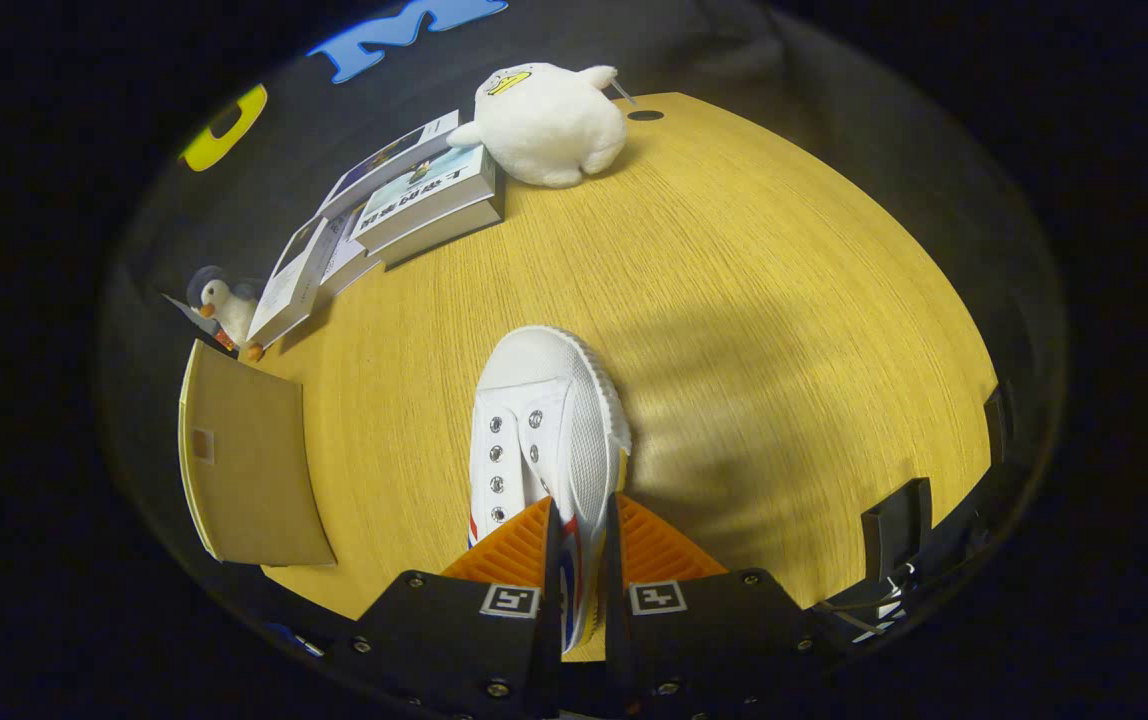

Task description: Open the storage box then place both shoes into the box .Put the left shoe in first, then the right shoe, with the right side of both shoes facing outward in a uniform manner.

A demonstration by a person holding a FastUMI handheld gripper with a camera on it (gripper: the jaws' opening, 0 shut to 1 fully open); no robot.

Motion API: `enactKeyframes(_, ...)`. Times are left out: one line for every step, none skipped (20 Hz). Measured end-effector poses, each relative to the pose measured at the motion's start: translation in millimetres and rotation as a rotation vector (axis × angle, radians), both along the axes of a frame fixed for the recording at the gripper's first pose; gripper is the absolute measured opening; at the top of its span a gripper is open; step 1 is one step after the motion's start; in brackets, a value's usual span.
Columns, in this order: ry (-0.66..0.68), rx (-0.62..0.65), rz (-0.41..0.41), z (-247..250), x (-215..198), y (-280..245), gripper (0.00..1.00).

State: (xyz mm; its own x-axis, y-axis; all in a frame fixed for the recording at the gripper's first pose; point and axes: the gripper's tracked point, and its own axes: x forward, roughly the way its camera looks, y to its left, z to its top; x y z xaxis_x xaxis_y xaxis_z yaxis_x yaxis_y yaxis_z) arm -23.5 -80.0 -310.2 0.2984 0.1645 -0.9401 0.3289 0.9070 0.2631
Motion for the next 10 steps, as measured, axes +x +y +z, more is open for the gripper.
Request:
enactKeyframes(-0.009, 0.018, 0.001, 5, 0, 6, 0.19)
enactKeyframes(-0.018, 0.031, 0.002, 11, 2, 10, 0.18)
enactKeyframes(-0.032, 0.04, 0.002, 15, 4, 15, 0.18)
enactKeyframes(-0.047, 0.05, -0.001, 20, 5, 21, 0.18)
enactKeyframes(-0.046, 0.067, 0.003, 26, 6, 27, 0.19)
enactKeyframes(-0.059, 0.086, 0.001, 33, 8, 34, 0.19)
enactKeyframes(-0.075, 0.104, 0.002, 42, 11, 43, 0.18)
enactKeyframes(-0.079, 0.123, 0.009, 51, 12, 52, 0.18)
enactKeyframes(-0.09, 0.137, 0.011, 59, 15, 59, 0.18)
enactKeyframes(-0.102, 0.15, 0.022, 68, 20, 69, 0.18)
